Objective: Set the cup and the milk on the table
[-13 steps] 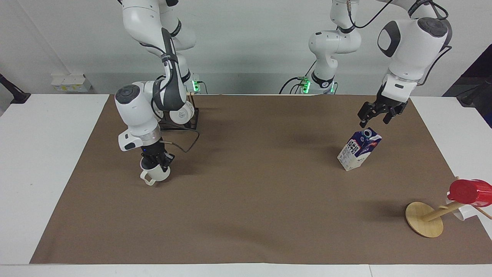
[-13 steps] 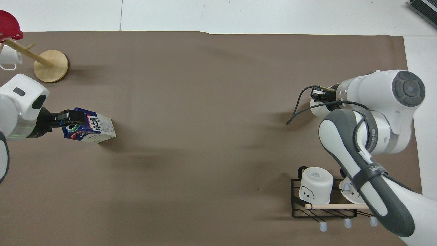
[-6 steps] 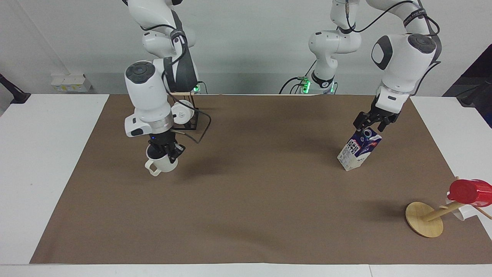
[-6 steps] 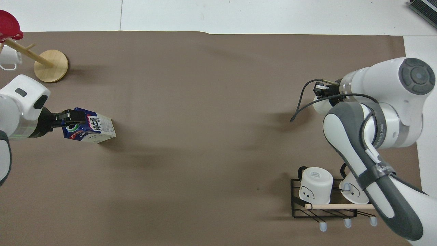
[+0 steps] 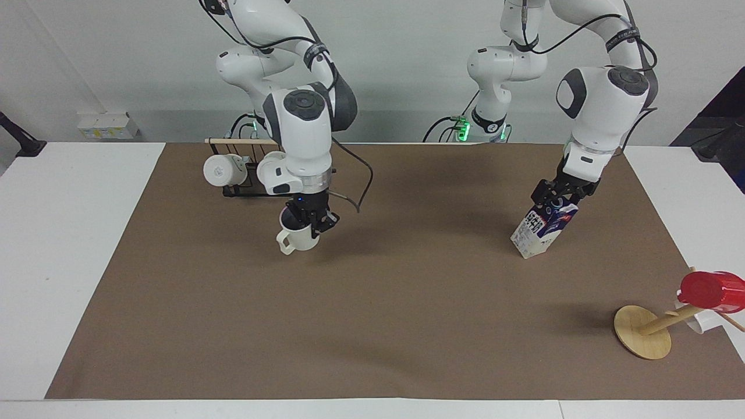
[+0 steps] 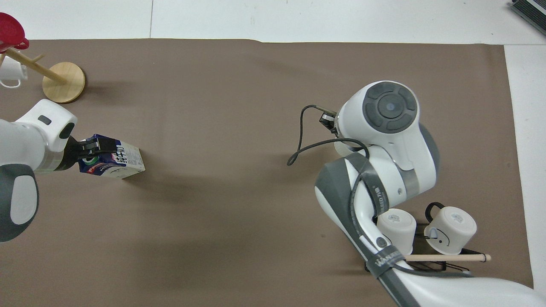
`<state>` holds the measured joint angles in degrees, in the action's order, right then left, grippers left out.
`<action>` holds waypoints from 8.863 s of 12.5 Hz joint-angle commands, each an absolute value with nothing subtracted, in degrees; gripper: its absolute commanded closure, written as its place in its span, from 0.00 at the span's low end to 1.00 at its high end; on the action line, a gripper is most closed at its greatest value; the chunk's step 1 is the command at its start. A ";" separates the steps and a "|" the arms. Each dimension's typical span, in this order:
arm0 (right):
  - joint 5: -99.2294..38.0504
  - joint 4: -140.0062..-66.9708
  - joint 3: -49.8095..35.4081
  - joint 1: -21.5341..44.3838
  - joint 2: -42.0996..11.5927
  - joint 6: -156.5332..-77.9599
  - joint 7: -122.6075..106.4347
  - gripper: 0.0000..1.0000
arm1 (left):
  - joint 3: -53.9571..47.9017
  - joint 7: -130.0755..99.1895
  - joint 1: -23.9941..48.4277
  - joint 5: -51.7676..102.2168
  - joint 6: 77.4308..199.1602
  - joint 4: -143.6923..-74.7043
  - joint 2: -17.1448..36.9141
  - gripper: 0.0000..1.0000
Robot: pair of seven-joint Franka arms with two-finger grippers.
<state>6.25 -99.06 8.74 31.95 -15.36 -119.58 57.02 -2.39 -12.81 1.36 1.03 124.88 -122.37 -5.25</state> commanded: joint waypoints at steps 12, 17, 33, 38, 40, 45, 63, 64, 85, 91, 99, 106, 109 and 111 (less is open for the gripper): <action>10.90 -91.85 8.61 43.24 -27.24 -123.48 80.94 1.00 | -1.76 -13.45 1.85 1.23 126.47 -123.84 -5.80 0.32; 10.81 -94.65 8.61 43.68 -27.69 -127.17 81.83 1.00 | -1.76 -12.49 1.50 1.23 126.21 -123.66 -5.80 0.46; 7.93 -94.75 8.61 42.72 -24.62 -127.97 80.51 0.00 | -2.02 -11.43 2.19 1.23 115.50 -113.74 -4.92 0.59; 4.23 -95.01 8.61 39.83 -17.51 -122.36 66.92 0.00 | -2.20 -12.30 6.41 2.54 112.42 -112.07 -5.10 0.59; 3.34 -94.92 8.61 37.80 -14.08 -118.67 60.76 0.00 | -2.20 -13.18 8.43 4.91 111.88 -111.36 -4.92 0.59; 2.90 -94.92 8.61 28.93 -6.87 -108.91 39.06 0.00 | -2.20 -25.47 20.72 5.27 113.81 -111.27 -5.10 0.59; 0.35 -93.18 9.58 7.47 0.09 -98.36 4.83 0.00 | -2.11 -34.54 30.76 4.57 125.07 -112.32 3.78 0.36; 0.18 -91.60 9.58 7.47 0.09 -96.52 4.83 0.00 | -2.11 -34.54 30.85 4.57 124.98 -112.32 3.78 0.26; 1.23 -88.94 8.88 7.47 5.45 -85.96 3.60 0.00 | -1.41 -0.36 5.98 4.13 90.97 -97.92 -6.50 0.00; 0.62 -86.24 8.96 7.29 4.58 -81.94 3.34 0.00 | -1.32 -0.97 5.54 0.88 90.62 -97.56 -6.50 0.00; 1.32 -88.68 8.96 7.47 5.63 -85.69 3.52 0.00 | -1.49 -1.41 2.73 0.79 90.53 -95.71 -6.07 0.00; 1.23 -88.86 8.96 7.38 5.71 -85.96 3.43 0.00 | -0.88 1.40 0.27 0.44 91.14 -95.62 -5.98 0.00; 1.23 -88.95 8.96 7.38 5.71 -85.96 3.43 0.00 | -0.79 1.41 0.26 0.35 90.97 -95.62 -5.98 0.00; 1.14 -88.95 8.96 7.38 5.80 -85.96 3.43 0.00 | -0.79 3.16 0.26 0.09 90.62 -95.71 -6.06 0.00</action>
<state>1.18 -87.20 9.26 7.85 4.51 -84.51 4.85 -0.43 1.21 0.96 1.36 92.08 -97.15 -6.71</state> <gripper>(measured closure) 0.000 0.000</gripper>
